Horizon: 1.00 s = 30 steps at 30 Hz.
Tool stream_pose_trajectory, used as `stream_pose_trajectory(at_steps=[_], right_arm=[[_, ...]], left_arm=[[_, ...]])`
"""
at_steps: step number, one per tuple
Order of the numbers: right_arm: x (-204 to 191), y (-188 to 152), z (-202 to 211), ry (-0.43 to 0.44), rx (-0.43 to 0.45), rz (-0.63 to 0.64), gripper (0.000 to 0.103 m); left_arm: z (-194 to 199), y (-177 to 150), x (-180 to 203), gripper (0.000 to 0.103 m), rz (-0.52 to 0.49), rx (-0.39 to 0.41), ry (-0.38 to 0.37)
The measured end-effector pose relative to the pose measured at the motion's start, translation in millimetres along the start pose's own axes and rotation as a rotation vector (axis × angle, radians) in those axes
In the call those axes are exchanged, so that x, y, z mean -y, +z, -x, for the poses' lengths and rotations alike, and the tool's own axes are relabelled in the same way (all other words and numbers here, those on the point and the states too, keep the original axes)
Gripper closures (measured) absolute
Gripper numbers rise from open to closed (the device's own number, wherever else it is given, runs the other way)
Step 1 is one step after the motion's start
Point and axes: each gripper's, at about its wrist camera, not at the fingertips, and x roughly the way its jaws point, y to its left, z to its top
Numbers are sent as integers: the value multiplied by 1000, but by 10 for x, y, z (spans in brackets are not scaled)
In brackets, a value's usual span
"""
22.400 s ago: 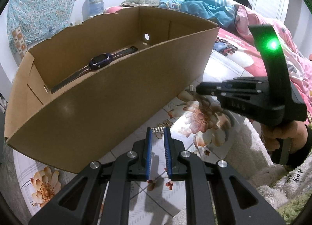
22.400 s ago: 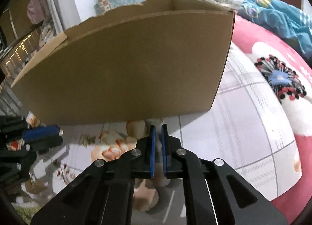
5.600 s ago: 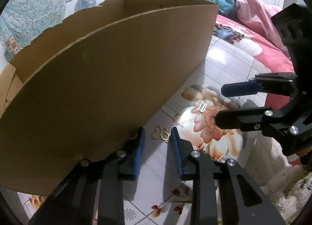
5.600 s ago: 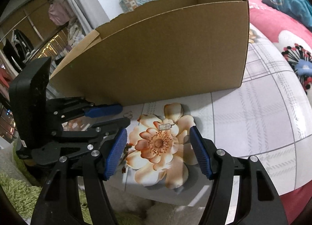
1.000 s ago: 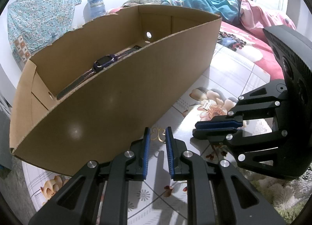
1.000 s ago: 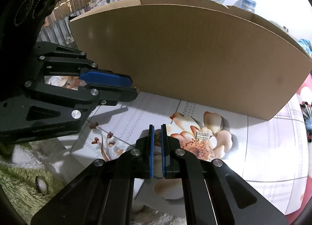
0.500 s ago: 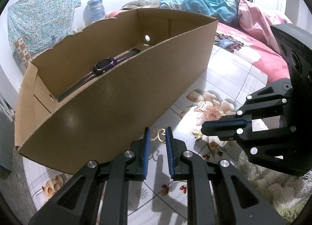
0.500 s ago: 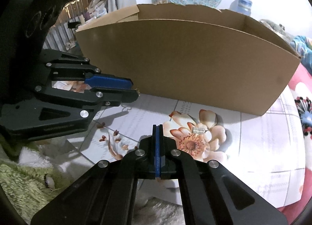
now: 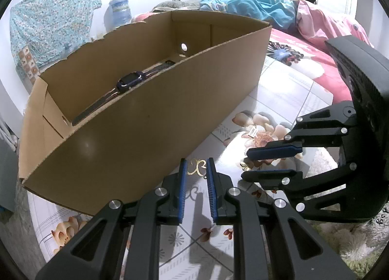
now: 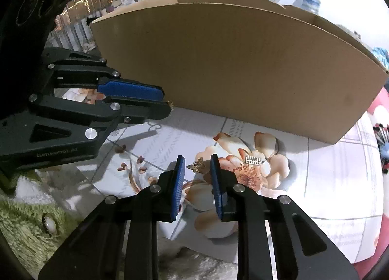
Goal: Organize jewelry
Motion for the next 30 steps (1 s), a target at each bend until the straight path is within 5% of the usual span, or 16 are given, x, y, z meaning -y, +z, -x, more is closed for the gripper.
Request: stream_pose_trajectory(at_steps=[4, 30], right_arm=[[-13, 35, -3, 2, -9, 20, 92], [37, 94, 314, -11, 52, -4, 92]], left_arm=[[-16, -2, -16, 88, 2, -1, -1], [92, 22, 10, 88, -11, 23, -8]])
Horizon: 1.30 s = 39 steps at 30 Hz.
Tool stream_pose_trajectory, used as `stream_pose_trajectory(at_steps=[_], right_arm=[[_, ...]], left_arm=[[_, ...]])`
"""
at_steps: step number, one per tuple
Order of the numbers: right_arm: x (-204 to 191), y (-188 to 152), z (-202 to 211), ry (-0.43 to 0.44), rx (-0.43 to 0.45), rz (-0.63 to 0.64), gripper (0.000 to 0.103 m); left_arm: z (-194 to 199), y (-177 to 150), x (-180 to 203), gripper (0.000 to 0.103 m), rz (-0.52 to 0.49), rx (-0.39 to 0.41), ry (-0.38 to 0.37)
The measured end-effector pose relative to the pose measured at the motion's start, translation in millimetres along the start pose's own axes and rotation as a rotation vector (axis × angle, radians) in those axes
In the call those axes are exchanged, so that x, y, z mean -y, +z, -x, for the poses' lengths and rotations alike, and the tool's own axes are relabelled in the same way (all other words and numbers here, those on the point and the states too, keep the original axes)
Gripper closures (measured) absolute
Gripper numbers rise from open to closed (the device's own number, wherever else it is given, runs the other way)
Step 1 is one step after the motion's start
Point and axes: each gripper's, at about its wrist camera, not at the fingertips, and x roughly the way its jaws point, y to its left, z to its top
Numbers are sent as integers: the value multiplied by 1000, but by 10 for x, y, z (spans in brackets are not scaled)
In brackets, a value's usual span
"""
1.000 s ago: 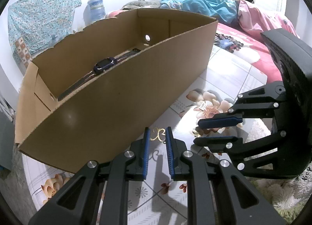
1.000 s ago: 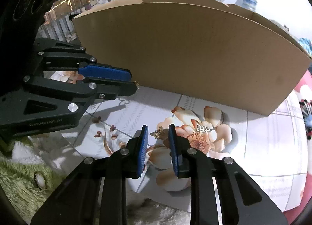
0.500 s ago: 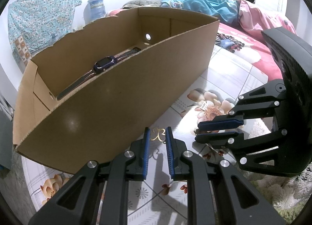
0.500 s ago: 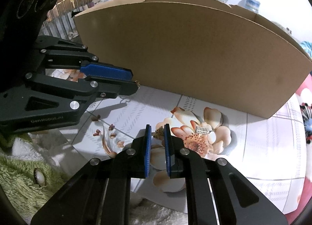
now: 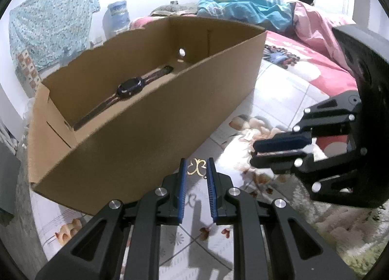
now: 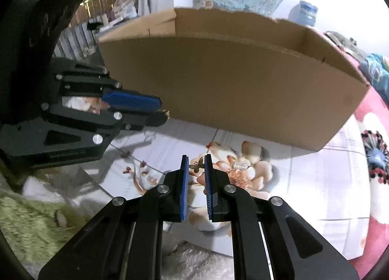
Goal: Organize jewelry
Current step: 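Carry both grippers over the box and open them to drop the earrings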
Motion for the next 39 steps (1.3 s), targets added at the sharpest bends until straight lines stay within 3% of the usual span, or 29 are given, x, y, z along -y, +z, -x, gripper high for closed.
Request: stream_pose_trajectory(at_steps=[6, 11, 14, 18, 23, 25, 27, 33, 36, 39], right_arm=[[31, 100, 433, 10, 110, -18, 92], [132, 281, 785, 1, 242, -22, 92], [225, 413, 848, -14, 301, -44, 92], [413, 628, 712, -44, 320, -79, 92], [636, 870, 263, -100, 239, -132, 92], [690, 898, 169, -127, 218, -146, 92], [710, 904, 76, -212, 202, -145, 92], [744, 881, -19, -275, 192, -172, 87], [769, 876, 27, -267, 213, -184, 75], [787, 868, 58, -270, 223, -193, 72]], left_arm=[[407, 127, 27, 88, 11, 63, -91], [829, 386, -20, 88, 42, 166, -197], [941, 564, -72, 88, 43, 211, -218], [792, 824, -178, 88, 36, 215, -158], [264, 1076, -448, 88, 92, 118, -78], [103, 1162, -553, 88, 119, 87, -63], [-21, 1228, -603, 88, 123, 65, -43], [-319, 1354, -604, 87, 98, -5, 47], [-343, 1347, -626, 71, 117, -8, 62], [-304, 1353, -655, 58, 126, 13, 84]])
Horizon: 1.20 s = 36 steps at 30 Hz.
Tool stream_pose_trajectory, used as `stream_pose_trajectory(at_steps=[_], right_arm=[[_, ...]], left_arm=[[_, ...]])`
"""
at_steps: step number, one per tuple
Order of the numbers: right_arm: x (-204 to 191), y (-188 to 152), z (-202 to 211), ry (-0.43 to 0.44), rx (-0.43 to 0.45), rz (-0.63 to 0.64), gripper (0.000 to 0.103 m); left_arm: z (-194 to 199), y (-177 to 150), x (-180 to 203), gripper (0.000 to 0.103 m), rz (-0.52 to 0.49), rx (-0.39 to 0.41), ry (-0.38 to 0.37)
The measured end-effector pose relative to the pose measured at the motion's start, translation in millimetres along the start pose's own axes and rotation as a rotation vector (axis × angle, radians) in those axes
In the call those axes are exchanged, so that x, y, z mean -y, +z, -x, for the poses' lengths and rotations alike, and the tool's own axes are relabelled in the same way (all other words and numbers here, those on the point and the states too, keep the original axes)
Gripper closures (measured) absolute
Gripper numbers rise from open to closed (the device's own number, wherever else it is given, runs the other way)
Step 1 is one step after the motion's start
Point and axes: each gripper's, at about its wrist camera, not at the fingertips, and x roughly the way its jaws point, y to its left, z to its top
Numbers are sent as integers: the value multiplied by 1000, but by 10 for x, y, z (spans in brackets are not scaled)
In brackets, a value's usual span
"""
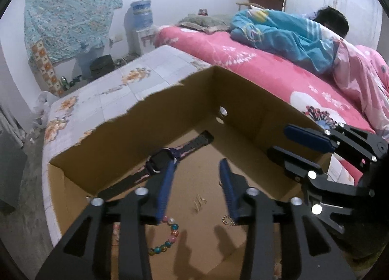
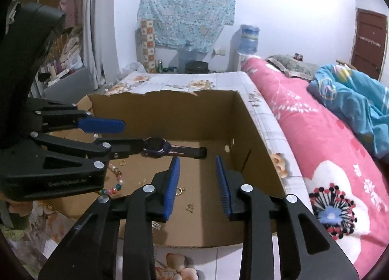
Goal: Organize jewelry
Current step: 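Carry both grippers over the box and open them to drop the earrings, then raise both grippers and move them back beside the box toward the sheet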
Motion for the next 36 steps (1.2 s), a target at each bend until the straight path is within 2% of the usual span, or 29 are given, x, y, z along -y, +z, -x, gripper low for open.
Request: stream_pose_trajectory(at_steps=[4, 6, 10, 13, 15, 18, 22, 30, 36], right_arm=[[15, 7, 77, 10, 21, -15, 67], [-5, 4, 155, 18, 44, -8, 62], [-44, 8, 290, 28, 72, 2, 58], [-41, 9, 428, 50, 99, -15, 48], [-44, -3, 557, 72, 122, -30, 37], [-64, -34, 706, 92, 144, -38, 30], [-103, -109, 896, 97, 159, -41, 25], [-143, -277, 1163, 134, 158, -86, 12], [-106, -454, 1312, 120, 143, -112, 10]], left_arm=[[54, -12, -8, 47, 10, 16, 15], [105, -14, -10, 36, 15, 31, 16], [314, -37, -37, 27, 35, 85, 11], [490, -86, -55, 22, 48, 118, 10], [611, -128, -62, 15, 55, 140, 14], [805, -223, -51, 9, 60, 174, 15], [1031, -393, 2, 6, 51, 204, 23], [1366, -754, 77, 6, 52, 224, 22], [1559, -1011, 33, 6, 69, 234, 36]])
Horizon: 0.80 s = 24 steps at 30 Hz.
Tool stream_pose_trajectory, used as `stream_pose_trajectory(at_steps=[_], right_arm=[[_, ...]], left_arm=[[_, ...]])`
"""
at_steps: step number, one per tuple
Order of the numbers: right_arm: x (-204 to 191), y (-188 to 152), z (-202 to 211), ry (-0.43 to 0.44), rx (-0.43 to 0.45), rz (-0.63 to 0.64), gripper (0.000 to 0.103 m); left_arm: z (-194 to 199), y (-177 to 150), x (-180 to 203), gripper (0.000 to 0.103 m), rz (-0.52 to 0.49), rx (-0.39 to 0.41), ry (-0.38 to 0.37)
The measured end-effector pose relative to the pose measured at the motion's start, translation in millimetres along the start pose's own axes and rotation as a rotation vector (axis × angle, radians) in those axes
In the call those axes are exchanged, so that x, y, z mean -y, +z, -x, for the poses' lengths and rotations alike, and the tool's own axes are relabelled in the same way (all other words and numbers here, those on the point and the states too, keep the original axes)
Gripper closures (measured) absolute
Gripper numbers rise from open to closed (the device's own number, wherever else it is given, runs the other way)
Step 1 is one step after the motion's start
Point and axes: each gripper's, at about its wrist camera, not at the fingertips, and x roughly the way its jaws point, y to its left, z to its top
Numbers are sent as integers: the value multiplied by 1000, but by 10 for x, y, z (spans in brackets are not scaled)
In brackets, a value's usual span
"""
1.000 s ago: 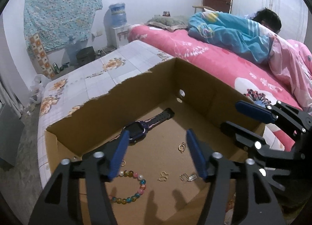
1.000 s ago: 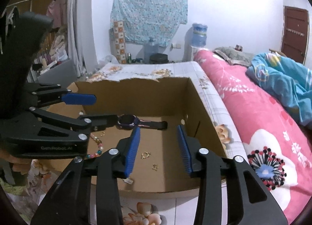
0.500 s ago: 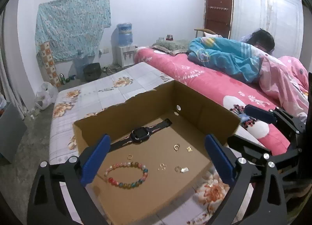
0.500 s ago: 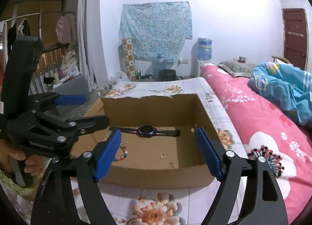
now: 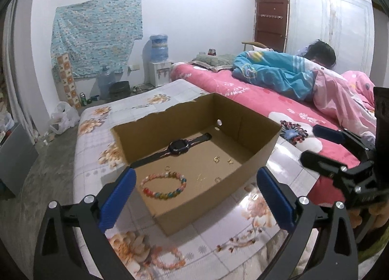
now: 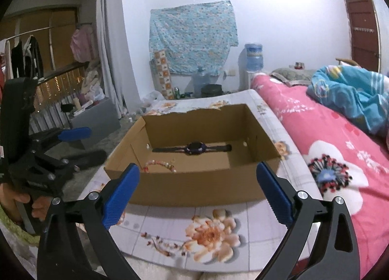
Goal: Organize jewelry
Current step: 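Raise both grippers and move them back beside the box toward the sheet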
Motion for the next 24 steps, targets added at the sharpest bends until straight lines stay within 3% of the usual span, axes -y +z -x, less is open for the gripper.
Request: stream_pose_trajectory(at_steps=[8, 15, 22, 24], right_arm=[[110, -476, -124, 4, -151, -34, 11], [-34, -778, -279, 33, -272, -20, 11], [-105, -712, -382, 57, -279, -21, 11], [-96, -712, -408, 63, -282, -28, 11]], left_arm=[[116, -485, -124, 6, 11, -93, 63], [-102, -954, -20, 6, 4, -224, 25], [-387, -1007, 71, 6, -69, -245, 30], [-433, -1007, 29, 15, -56, -254, 22]])
